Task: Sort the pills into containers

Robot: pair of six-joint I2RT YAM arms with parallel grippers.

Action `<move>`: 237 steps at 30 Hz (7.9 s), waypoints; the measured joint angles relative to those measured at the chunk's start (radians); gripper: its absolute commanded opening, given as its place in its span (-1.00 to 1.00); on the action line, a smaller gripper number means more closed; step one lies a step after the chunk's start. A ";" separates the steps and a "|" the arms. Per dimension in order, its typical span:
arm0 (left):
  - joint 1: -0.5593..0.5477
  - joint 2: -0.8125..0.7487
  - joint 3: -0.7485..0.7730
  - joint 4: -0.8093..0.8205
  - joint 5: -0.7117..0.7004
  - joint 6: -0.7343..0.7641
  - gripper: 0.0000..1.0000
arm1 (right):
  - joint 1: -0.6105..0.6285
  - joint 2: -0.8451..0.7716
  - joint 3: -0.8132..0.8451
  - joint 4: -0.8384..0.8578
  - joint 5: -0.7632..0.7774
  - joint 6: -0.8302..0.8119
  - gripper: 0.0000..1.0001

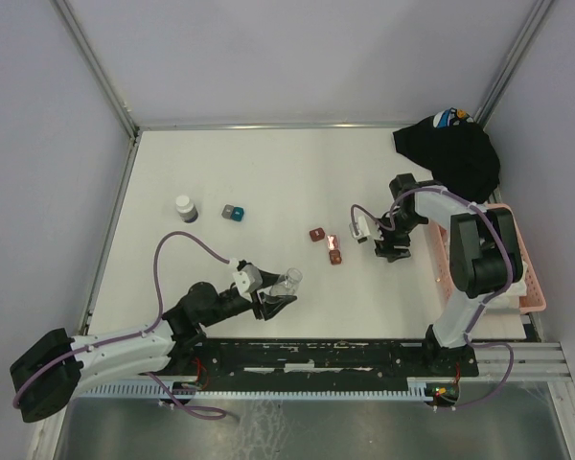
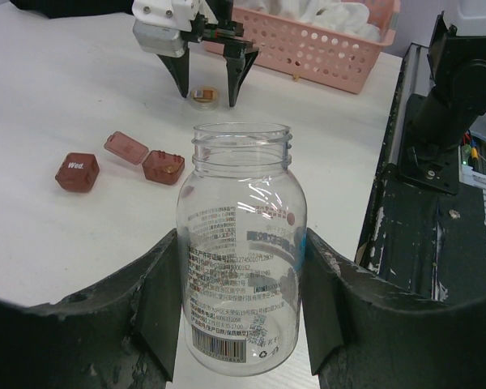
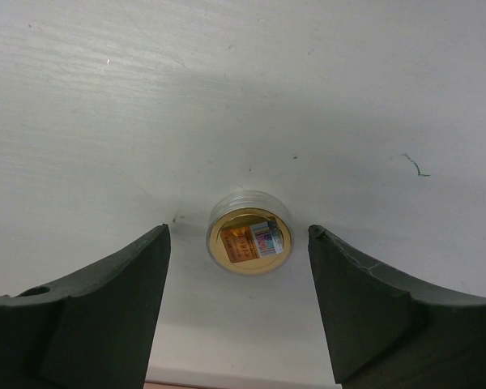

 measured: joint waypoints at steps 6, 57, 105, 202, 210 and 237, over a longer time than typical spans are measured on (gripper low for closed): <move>0.000 -0.008 0.000 0.000 -0.001 -0.002 -0.95 | 0.003 0.000 -0.006 0.014 0.006 0.010 0.12; 0.000 0.328 0.206 0.132 0.245 -0.002 -0.95 | 0.447 -0.497 0.116 -0.156 -0.638 0.460 -0.35; -0.002 0.290 0.208 -0.027 0.094 0.002 -0.95 | 0.541 -0.307 0.200 -0.089 -0.428 0.861 -0.35; -0.005 0.348 0.190 0.052 -0.055 -0.004 -0.95 | 0.528 -0.312 0.114 0.137 -0.415 1.020 -0.33; -0.006 0.349 0.187 0.040 -0.181 0.003 -0.95 | 0.537 -0.253 0.161 0.199 -0.323 1.301 0.25; -0.006 0.316 0.158 0.143 0.184 -0.023 -0.95 | 0.438 -0.535 0.128 -0.167 -0.667 0.494 0.97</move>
